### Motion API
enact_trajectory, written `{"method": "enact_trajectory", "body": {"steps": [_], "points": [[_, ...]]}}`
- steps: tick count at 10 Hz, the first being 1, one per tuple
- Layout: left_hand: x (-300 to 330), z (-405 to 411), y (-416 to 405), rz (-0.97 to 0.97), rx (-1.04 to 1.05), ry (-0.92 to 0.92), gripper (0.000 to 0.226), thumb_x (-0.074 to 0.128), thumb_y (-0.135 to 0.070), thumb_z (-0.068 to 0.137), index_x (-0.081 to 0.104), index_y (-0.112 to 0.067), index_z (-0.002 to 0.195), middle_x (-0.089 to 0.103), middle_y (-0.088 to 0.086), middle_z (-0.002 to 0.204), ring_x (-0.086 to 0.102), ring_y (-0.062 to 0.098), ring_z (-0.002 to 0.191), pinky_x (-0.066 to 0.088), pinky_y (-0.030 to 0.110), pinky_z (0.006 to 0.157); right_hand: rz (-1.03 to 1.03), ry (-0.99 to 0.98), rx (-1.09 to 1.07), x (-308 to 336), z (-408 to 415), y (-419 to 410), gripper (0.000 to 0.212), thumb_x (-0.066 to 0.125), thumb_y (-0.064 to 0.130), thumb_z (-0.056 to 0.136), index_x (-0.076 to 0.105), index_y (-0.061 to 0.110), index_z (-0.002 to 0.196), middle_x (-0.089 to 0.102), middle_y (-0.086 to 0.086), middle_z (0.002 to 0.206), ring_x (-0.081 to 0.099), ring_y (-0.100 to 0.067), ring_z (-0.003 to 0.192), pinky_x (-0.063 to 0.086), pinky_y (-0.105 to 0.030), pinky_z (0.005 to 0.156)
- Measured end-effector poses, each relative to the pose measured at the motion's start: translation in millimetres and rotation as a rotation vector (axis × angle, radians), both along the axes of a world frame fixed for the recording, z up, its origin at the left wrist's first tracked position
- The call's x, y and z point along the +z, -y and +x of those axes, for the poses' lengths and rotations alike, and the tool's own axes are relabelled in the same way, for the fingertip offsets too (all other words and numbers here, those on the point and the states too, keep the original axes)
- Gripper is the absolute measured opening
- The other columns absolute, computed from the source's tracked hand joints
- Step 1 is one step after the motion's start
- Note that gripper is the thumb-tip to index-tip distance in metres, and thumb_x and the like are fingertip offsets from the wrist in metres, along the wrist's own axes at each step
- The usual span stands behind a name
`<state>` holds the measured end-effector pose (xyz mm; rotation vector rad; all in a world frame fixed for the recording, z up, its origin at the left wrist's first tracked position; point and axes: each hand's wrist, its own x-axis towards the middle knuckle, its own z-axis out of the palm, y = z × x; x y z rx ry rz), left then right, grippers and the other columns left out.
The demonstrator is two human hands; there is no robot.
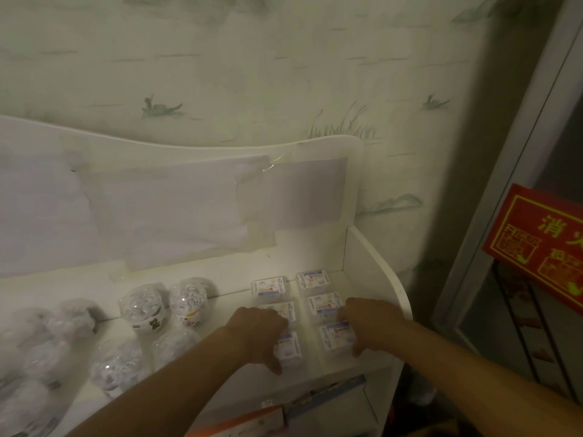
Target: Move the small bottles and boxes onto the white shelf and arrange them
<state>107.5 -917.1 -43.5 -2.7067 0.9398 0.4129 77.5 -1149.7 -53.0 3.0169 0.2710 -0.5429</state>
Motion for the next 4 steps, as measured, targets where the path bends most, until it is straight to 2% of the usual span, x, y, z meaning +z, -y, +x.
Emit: {"method": "enact_trajectory", "body": {"steps": [3,4], "points": [[2,-6,-9,-0.043,0.053,-0.066,0.085,0.07,-0.061,0.074,0.033,-0.03,0.144,0.048,0.0,0.141,0.048,0.024,0.126,0.04,0.044,0.104,0.007,0.027,0.024,0,-9,3,0.071,0.076,0.04,0.077,0.043,0.026,0.138,0.051,-0.002,0.133,0.057,-0.024,0.113,0.049,-0.04,0.094],[11,-8,-8,-0.063,0.067,-0.069,0.078,0.065,-0.061,0.078,0.035,-0.031,0.143,0.048,-0.001,0.142,0.048,0.024,0.127,0.04,0.042,0.104,0.028,0.028,0.018,3,-8,4,0.076,0.075,0.043,0.077,0.038,0.029,0.142,0.048,-0.002,0.138,0.054,-0.026,0.118,0.046,-0.041,0.097]]}}
